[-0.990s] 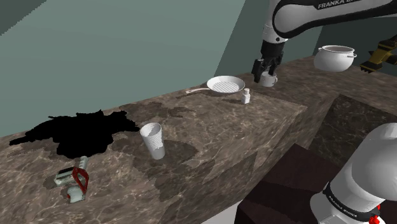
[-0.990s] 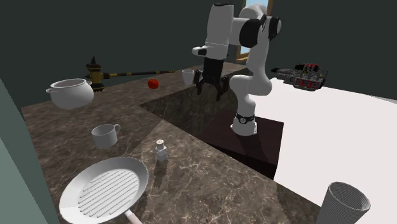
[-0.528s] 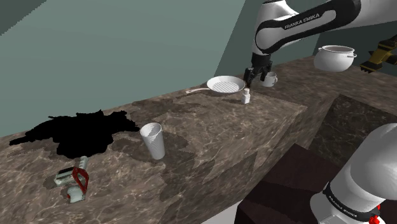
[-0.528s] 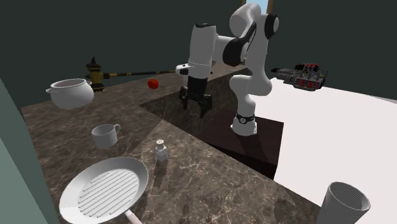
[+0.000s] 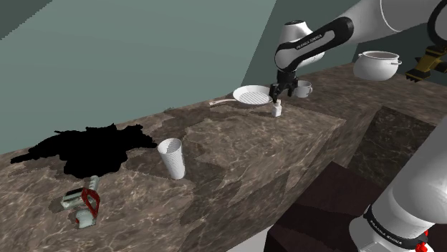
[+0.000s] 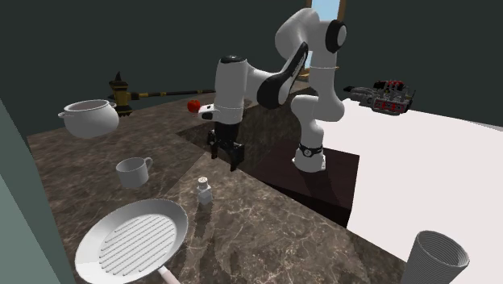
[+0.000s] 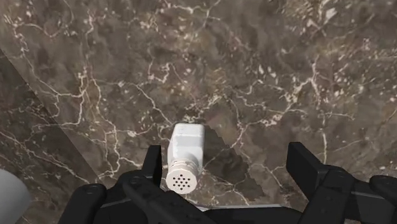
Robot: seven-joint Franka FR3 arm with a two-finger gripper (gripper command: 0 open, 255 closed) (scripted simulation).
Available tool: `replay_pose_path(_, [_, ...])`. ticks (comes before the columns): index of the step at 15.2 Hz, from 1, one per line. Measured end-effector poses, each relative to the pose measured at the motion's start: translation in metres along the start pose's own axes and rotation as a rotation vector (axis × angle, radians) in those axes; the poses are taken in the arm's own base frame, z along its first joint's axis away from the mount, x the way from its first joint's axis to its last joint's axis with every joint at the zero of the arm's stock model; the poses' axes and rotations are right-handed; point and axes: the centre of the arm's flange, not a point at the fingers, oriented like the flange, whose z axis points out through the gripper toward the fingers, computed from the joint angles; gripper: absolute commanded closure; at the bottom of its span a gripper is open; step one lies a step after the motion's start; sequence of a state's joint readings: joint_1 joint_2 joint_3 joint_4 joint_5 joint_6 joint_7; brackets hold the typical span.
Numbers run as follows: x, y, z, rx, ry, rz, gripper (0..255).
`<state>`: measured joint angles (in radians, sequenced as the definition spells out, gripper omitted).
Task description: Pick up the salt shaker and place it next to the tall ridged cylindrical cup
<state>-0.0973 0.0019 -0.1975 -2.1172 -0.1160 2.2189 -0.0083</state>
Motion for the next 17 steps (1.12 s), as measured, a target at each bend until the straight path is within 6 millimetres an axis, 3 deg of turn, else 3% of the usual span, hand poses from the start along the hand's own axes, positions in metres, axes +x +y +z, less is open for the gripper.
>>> replay_pose_path(4, [0.036,0.02,0.04,-0.009,-0.009,0.032,0])
replay_pose_path(6, [0.042,0.025,0.052,-0.012,-0.011,0.039,0])
replay_pose_path(13, [0.042,0.027,0.088,-0.013,-0.012,0.04,0])
replay_pose_path(17, [0.043,0.026,0.092,-0.013,-0.011,0.041,0])
